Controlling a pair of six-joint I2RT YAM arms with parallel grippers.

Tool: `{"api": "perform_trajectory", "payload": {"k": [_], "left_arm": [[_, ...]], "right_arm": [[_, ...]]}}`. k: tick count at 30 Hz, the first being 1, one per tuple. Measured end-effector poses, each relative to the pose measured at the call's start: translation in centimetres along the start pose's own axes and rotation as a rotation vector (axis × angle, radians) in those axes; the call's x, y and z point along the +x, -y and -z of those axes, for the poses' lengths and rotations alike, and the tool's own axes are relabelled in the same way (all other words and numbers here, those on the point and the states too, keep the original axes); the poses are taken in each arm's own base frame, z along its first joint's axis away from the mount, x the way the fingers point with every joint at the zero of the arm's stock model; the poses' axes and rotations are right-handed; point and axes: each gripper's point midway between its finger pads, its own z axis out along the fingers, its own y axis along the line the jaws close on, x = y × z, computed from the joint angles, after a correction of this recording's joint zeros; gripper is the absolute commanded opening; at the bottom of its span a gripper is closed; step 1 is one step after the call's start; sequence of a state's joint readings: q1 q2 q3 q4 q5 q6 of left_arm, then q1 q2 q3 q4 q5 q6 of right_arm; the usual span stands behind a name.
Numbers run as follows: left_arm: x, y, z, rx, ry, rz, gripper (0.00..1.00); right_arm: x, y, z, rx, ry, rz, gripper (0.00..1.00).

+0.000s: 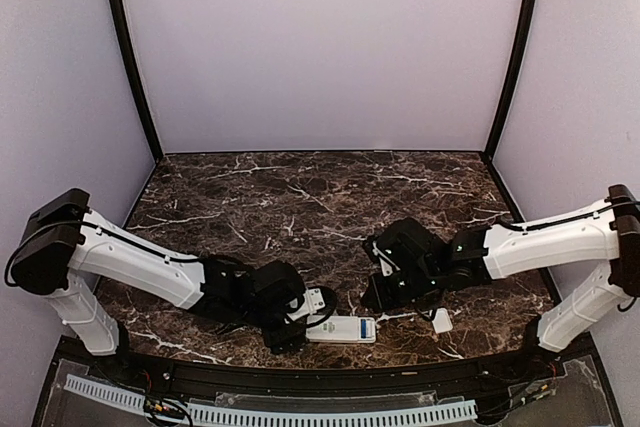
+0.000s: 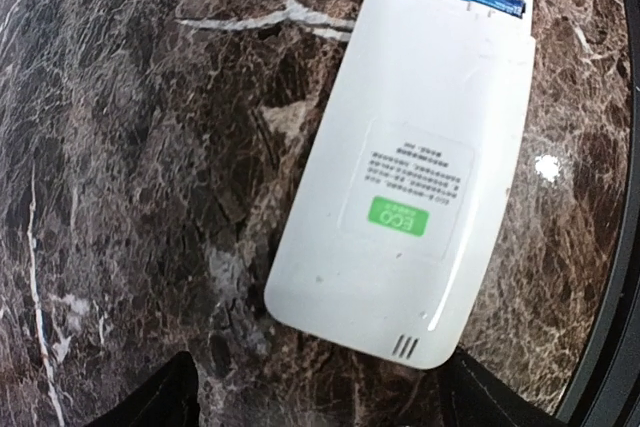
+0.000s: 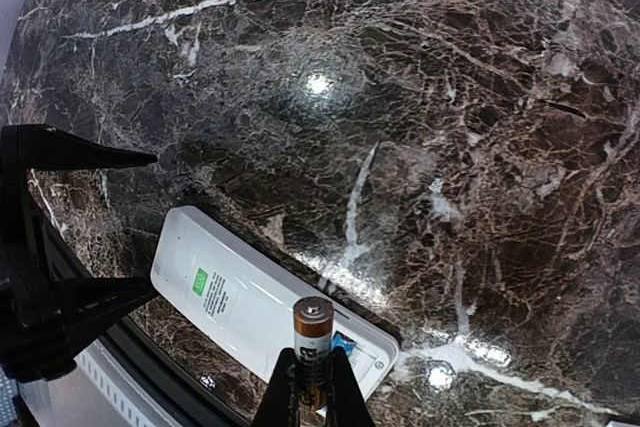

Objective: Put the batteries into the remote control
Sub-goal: Hold the remote control without the battery cover at the center of the board.

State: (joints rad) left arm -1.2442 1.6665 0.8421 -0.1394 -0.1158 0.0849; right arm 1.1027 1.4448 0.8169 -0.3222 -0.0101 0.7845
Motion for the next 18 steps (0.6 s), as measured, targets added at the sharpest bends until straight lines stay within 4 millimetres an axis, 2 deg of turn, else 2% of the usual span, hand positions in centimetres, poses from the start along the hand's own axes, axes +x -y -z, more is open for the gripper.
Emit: {"api": "perform_trajectory", "payload": {"k": [5,7,11,18], "left_arm": [[0.8,0.5,0.4,0.035,0.042,0.020,0.86],[0.7,0.8,0.4,0.051,0.060,0.019,0.96],[-0.4,1.6,0.5,0.093,0.118,-0.008,0.99],[-2.2,1.6,0.5,0.113,0.202,-0.068,0.98]], "right_arm": [[0.5,-0.4,-0.7,-0.041,-0.013,0.010,0.00],[0.6,-0.5,-0.8,-0.043,-0.018,0.010,0.00],[0.9,-0.6,-0.8,-0.053,-0.025,0.000,0.00],[1.4,-0.2,0.2,-0.064,-0.015,-0.023,0.00]]}}
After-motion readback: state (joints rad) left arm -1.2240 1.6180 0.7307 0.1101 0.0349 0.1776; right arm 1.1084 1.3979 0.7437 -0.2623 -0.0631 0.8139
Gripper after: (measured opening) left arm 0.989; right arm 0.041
